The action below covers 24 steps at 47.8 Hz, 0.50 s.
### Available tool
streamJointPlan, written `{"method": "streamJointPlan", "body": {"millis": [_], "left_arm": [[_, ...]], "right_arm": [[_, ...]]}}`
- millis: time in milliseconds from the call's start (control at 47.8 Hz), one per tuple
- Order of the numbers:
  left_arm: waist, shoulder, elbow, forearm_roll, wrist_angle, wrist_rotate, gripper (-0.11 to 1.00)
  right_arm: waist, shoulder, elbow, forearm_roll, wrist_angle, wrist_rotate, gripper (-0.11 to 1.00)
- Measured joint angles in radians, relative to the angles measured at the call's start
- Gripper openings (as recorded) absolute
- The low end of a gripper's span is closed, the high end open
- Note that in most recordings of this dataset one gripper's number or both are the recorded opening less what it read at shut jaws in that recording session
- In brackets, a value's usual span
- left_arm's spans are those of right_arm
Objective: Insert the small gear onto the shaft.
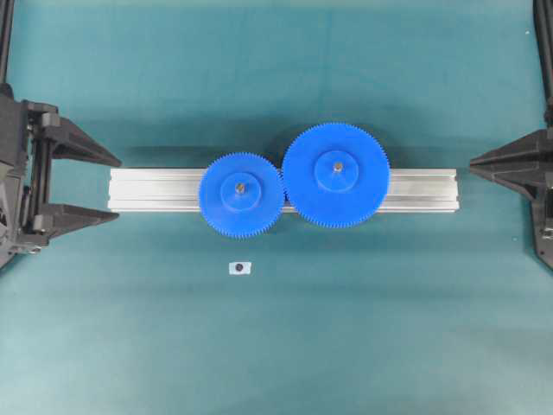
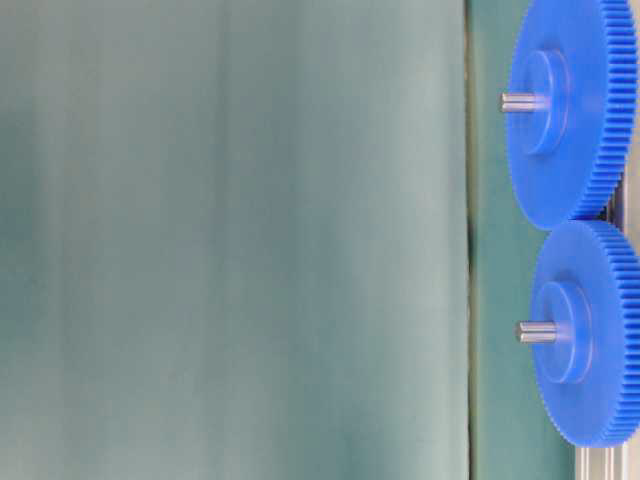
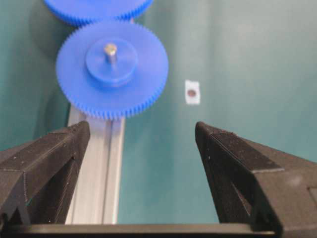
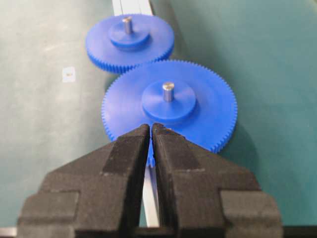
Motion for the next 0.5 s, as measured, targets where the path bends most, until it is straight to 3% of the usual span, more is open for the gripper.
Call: {"method": "streamJointPlan", "body": {"millis": [502], "left_arm": [[0.009,0.000,0.003,0.000,0.012,-0.035,0.85]], "right_arm": [[0.000,0.000,0.000,-0.002,0.000,0.000,0.17]]}}
